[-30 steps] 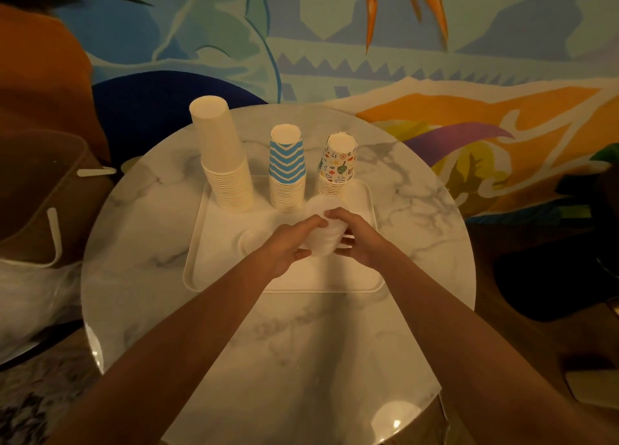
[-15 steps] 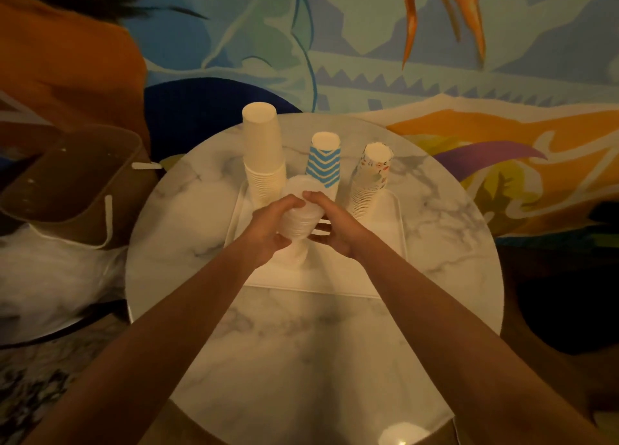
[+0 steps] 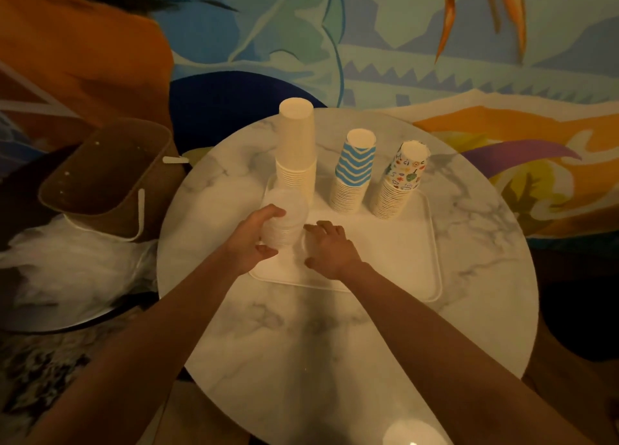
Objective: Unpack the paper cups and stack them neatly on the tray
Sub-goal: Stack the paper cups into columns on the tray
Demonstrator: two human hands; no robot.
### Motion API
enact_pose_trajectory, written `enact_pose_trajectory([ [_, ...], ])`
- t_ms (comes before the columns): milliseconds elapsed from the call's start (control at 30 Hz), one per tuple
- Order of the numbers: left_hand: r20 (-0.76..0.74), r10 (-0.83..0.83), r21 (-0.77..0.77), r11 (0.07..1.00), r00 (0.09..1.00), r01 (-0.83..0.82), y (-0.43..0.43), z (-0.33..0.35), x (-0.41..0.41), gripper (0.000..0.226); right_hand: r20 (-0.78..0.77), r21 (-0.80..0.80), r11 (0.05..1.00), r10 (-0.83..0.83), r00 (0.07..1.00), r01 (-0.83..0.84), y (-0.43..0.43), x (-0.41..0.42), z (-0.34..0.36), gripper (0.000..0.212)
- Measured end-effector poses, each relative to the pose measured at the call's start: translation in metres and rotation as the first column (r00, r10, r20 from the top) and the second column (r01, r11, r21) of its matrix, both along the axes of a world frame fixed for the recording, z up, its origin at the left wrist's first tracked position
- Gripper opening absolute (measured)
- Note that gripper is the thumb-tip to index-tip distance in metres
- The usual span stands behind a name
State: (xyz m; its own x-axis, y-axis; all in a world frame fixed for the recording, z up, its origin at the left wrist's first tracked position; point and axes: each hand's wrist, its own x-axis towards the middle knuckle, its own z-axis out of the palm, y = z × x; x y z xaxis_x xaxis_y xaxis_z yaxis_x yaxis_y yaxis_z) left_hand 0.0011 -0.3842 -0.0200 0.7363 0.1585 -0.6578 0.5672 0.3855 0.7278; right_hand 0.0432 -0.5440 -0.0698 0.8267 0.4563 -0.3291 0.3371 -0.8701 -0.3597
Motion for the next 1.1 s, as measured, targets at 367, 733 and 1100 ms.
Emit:
enact_pose_trajectory([
  [367,-0.064,-0.114,-0.03,0.993,0.991,0.112,-0.036,-0.018,0.018,0.015,0.058,-0.001,0.98,-0.199,0.978,0.199,-0.064,0.01,-0.016,0.08],
  [733,-0.138,-0.132,0.076,0.987,0.982,0.144,-0.056,-0.03,0.027,0.035,-0.007,0.076,0.933,-0.352,0.936,0.351,-0.094,0.01,-0.01,0.103],
  [1100,-0.132,-0.069,0.098,0.992,0.989,0.082,-0.058,-0.03,0.036,0.05,-0.304,0.254,0.622,-0.676,0.672,0.74,-0.09,0.013,-0.013,0.058],
])
